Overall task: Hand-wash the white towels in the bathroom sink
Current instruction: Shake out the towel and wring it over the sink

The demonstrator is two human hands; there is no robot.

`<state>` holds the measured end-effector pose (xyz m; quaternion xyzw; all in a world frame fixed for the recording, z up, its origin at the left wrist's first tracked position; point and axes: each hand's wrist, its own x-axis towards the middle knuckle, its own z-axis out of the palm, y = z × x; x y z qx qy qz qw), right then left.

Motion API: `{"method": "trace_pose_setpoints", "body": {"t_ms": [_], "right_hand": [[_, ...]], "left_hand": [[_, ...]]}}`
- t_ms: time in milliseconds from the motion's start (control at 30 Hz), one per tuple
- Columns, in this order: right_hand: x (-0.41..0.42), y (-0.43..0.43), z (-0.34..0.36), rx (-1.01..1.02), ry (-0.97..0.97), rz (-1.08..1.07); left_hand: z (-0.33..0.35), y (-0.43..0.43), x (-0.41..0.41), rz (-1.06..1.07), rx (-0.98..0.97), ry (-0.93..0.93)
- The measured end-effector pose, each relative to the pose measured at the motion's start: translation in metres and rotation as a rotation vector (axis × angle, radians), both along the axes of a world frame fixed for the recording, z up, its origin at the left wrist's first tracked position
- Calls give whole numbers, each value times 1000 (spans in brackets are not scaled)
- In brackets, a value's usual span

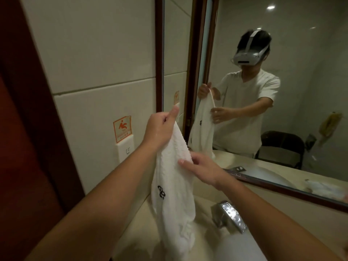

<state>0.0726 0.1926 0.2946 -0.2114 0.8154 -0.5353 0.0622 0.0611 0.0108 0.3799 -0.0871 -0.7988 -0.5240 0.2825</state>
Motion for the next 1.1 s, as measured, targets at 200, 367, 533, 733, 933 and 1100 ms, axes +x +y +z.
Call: {"method": "trace_pose_setpoints", "body": {"t_ms": [200,367,533,733,933,1100], "right_hand": [[-6,-6,-12,-34,108,-107],[-18,-19,23,-100,179,-150],[-23,-14,39,-133,137,-145],[-11,13,2,-21,-85,-41],[-9,20,-49,-21,-79,-84],[-23,28,-16,-97,66,-238]], "left_hand": [[-12,-21,-4,81,56,-87],[-30,-24,-7,-42,-75,-309],[-38,-19,-10,-191,43,-343],[-23,-9,-15,-258,252,-258],[-16,-8,-21,-169,292,-228],[-21,-21,-25,19,189,-220]]}}
